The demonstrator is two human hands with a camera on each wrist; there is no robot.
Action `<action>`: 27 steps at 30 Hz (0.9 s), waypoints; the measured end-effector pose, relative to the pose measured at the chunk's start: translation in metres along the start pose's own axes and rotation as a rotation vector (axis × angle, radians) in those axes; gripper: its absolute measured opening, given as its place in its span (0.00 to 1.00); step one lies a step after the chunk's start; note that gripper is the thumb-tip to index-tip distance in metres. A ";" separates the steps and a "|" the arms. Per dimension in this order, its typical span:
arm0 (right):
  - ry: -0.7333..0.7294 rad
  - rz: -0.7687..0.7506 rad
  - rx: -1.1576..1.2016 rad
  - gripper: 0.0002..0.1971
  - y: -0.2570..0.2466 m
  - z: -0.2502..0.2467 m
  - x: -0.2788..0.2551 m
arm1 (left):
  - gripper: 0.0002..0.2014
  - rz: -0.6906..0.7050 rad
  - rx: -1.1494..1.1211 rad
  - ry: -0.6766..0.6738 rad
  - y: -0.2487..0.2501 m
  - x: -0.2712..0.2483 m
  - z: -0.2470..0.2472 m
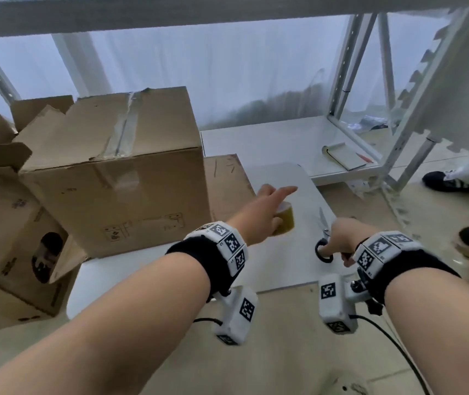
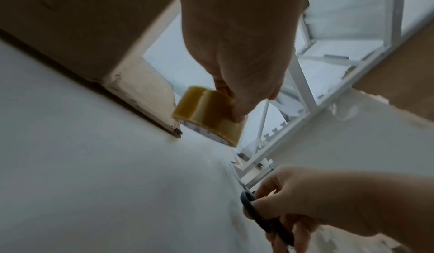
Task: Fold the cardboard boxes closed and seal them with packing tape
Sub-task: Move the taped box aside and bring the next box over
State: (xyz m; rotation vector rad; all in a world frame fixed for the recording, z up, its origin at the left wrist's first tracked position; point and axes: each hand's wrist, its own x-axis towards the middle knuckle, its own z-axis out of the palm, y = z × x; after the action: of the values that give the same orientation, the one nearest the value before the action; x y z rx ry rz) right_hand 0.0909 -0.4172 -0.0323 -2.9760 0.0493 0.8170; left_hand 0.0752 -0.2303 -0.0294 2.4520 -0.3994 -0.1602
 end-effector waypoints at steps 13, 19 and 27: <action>-0.004 -0.041 0.013 0.14 0.010 0.009 0.042 | 0.36 0.214 0.554 -0.103 -0.023 0.108 0.049; 0.092 -0.055 0.034 0.11 -0.007 0.011 0.053 | 0.29 0.097 0.449 0.015 -0.036 0.104 0.044; 0.309 -0.170 -0.087 0.15 -0.066 -0.006 0.021 | 0.20 0.254 0.484 0.232 -0.020 0.034 -0.030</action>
State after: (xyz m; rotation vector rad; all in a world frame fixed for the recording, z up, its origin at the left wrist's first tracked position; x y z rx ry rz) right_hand 0.1155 -0.3518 -0.0349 -3.1034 -0.2288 0.3463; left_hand 0.1186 -0.2086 -0.0186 2.8131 -0.7057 0.3670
